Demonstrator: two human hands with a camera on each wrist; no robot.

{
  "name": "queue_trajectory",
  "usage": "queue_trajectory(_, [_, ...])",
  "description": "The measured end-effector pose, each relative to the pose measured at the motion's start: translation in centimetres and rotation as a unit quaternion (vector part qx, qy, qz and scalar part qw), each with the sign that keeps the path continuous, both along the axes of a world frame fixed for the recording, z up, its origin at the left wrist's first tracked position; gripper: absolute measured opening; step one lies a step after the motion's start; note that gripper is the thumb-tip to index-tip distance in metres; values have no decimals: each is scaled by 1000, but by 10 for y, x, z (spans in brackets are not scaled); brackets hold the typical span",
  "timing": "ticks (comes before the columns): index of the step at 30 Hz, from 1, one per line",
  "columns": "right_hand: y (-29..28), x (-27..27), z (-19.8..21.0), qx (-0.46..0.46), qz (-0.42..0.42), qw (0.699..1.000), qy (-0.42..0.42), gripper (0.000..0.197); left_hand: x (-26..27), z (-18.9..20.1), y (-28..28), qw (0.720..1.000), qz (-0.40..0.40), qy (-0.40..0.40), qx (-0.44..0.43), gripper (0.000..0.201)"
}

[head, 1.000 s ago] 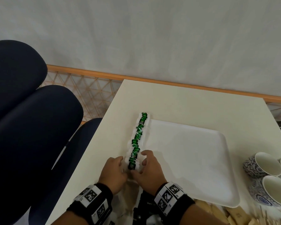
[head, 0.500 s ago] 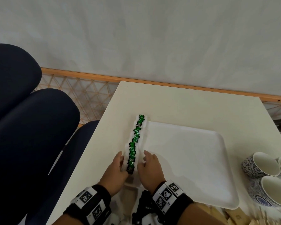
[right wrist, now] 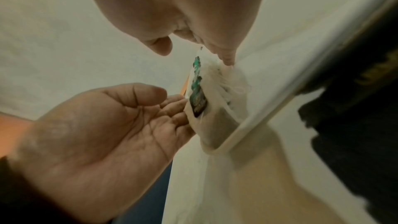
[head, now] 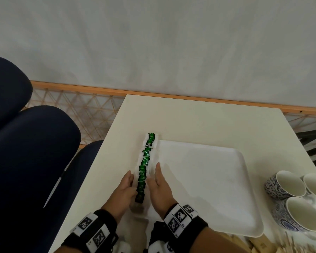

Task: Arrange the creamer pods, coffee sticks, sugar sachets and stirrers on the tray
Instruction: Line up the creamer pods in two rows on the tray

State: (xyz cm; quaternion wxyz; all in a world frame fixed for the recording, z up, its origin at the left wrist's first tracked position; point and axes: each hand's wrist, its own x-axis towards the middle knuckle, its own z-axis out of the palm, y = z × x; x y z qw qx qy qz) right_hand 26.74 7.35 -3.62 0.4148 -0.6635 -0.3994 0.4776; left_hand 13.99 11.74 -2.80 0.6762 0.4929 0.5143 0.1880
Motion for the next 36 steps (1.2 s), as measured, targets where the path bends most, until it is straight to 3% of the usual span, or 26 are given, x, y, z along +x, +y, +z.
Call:
queue_trajectory(9, [12, 2, -1, -10, 9, 1000, 22, 60, 5, 3, 12, 1000, 5, -1, -7, 63])
queue_trajectory(13, [19, 9, 1, -4, -18, 1000, -2, 59, 7, 1, 29, 1000, 11, -8, -25, 66])
queue_trajectory(17, [32, 16, 4, -4, -38, 999, 26, 59, 12, 1, 44, 999, 2, -20, -40, 75])
queue_trajectory(22, [39, 13, 2, -5, -16, 1000, 22, 60, 21, 2, 51, 999, -3, 8, -34, 61])
queue_trajectory(26, [47, 28, 2, -6, -50, 998, 22, 59, 24, 3, 66, 1000, 13, 23, -17, 61])
queue_trajectory(30, [62, 40, 5, -9, -84, 995, 53, 57, 36, 6, 85, 999, 26, 3, -26, 60])
queue_trajectory(36, [73, 31, 2, -1, -53, 998, 40, 58, 49, 4, 94, 998, 27, -21, -52, 58])
